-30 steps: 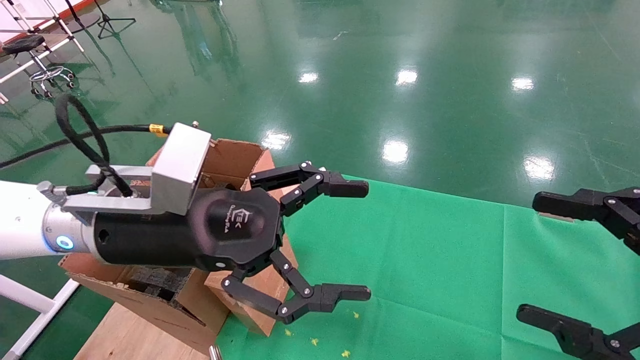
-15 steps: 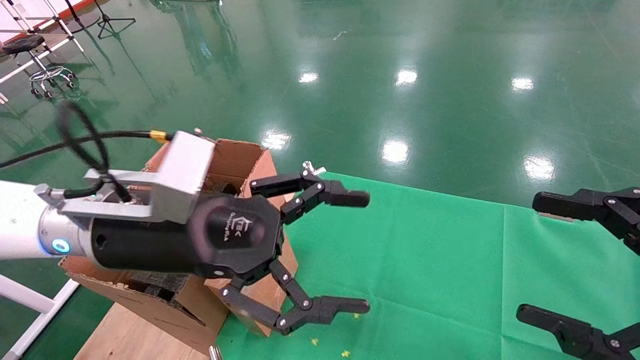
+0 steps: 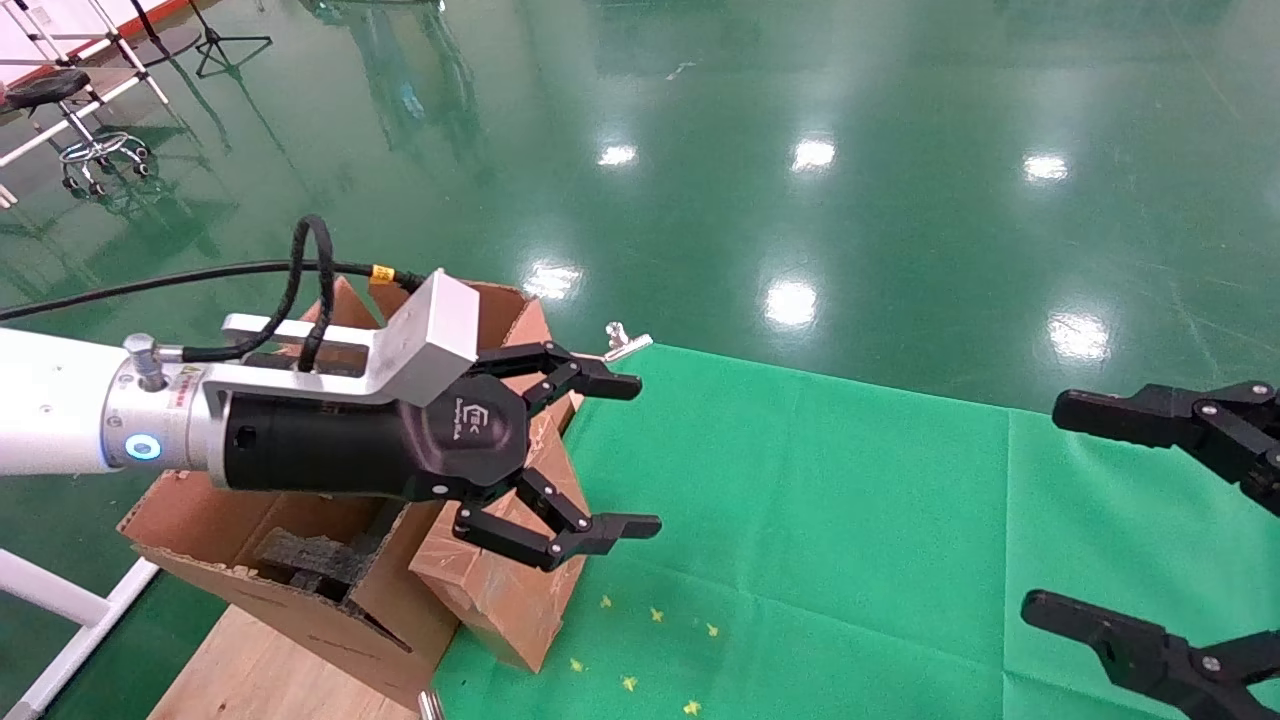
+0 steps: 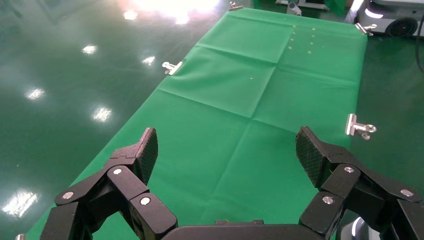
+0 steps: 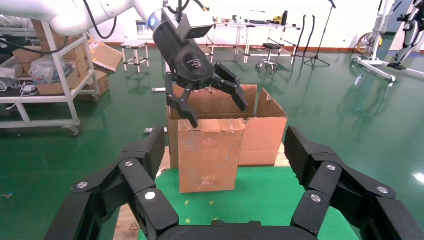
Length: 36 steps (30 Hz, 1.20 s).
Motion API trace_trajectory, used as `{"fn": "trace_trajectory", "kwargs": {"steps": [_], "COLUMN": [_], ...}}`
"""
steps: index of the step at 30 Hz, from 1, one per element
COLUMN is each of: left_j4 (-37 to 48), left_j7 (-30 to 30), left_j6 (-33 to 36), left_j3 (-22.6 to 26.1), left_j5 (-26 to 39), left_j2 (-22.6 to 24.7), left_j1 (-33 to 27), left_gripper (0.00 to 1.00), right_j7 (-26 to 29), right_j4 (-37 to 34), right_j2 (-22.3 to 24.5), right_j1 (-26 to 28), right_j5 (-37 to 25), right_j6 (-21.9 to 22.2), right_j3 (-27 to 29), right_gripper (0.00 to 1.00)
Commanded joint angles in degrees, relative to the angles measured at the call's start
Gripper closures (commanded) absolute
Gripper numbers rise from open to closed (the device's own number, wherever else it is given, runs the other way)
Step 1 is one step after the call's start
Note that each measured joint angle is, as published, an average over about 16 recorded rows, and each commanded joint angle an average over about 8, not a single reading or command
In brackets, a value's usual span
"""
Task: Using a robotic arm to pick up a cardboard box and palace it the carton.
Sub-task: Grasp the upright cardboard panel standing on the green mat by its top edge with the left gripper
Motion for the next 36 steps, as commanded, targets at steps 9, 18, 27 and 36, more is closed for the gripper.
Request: {"fn": "trace_trajectory", "kwargs": {"steps": [9,18,27,36], "left_j4": [-1.6,-1.5,-1.7,-1.9], "left_j7": [-13.7,-33.6,-53.8,-64.9], "left_j6": [-2.1,3.1,6.8,4.1], "left_j3": [5.0,11.5,16.7,17.9], "left_j5": [15.3,29.5,43.3,46.8], "left_j2": [0.2,5.4,8.3,9.4], "left_j1": [-6.7,-16.4,-22.0,-20.3], "left_gripper": [0.0,0.0,0.0,0.0], "right_j7": [0.0,0.0,0.0,0.0], "right_j4": [0.0,0.0,0.0,0.0], "right_j2": [0.0,0.0,0.0,0.0], "right_j1": [0.0,0.0,0.0,0.0], "right_j5": [0.0,0.0,0.0,0.0], "right_j6": [0.0,0.0,0.0,0.0], "right_j3": [0.0,0.0,0.0,0.0], "right_gripper": [1.0,1.0,1.0,1.0]}}
